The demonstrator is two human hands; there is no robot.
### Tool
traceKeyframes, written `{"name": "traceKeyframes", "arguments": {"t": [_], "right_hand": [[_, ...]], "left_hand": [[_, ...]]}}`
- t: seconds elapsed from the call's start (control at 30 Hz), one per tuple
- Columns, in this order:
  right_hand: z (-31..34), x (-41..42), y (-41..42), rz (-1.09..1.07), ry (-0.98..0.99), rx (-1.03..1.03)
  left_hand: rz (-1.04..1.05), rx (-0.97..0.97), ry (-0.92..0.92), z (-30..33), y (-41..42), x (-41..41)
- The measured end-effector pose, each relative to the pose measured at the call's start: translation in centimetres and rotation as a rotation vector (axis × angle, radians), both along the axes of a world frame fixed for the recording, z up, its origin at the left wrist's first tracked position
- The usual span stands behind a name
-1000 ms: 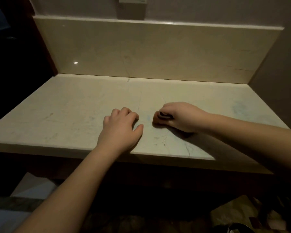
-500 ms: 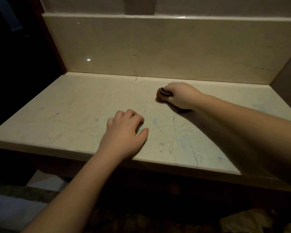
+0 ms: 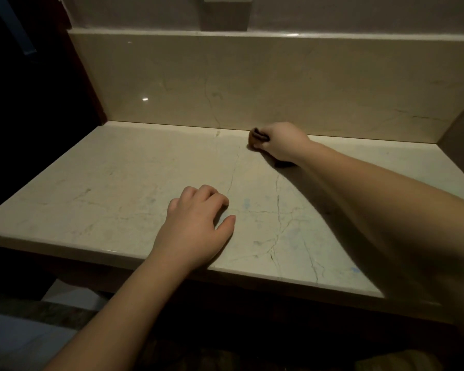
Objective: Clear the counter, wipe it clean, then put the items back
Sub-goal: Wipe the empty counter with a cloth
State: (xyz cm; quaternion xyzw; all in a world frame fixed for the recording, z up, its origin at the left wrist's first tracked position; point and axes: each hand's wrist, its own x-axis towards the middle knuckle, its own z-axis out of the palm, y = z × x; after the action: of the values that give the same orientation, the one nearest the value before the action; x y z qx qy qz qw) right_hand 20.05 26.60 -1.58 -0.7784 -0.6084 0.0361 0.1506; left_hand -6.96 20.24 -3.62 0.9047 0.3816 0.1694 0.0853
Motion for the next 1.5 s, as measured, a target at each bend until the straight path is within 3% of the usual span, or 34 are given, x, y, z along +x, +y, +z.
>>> {"name": "traceKeyframes", "arguments": {"t": [0.27,0.57,0.7,0.9,1.23,1.5], "right_hand": [[0.9,6.0,-2.2,-0.29,-0.091,-0.052],[0.1,0.7,3.5,-0.324,-0.038,-0.036],[0.0,4.7,0.0,-0.39,0.05,-0.016],[0.1,10.9,-5.8,-0.548,-0.096,-0.025],[0.2,4.5,-3.5,-0.197,-0.016,-0.041],[1.1,8.7,-6.6,-0.31,-0.094,-0.054]], "left_hand": [[-0.005,0.013,-0.018,-0.2,0.0,-0.1],[-0.006,0.0,0.002,-0.1,-0.1,-0.2],[-0.008,0.007,-0.005,-0.1,0.0,-0.1],[-0.015,0.013,-0.006,-0.1,-0.1,-0.1],[0.009,0.021,0.001,-0.2,0.1,0.0],[0.025,0.018,-0.002,-0.1,-0.1,0.1]]}}
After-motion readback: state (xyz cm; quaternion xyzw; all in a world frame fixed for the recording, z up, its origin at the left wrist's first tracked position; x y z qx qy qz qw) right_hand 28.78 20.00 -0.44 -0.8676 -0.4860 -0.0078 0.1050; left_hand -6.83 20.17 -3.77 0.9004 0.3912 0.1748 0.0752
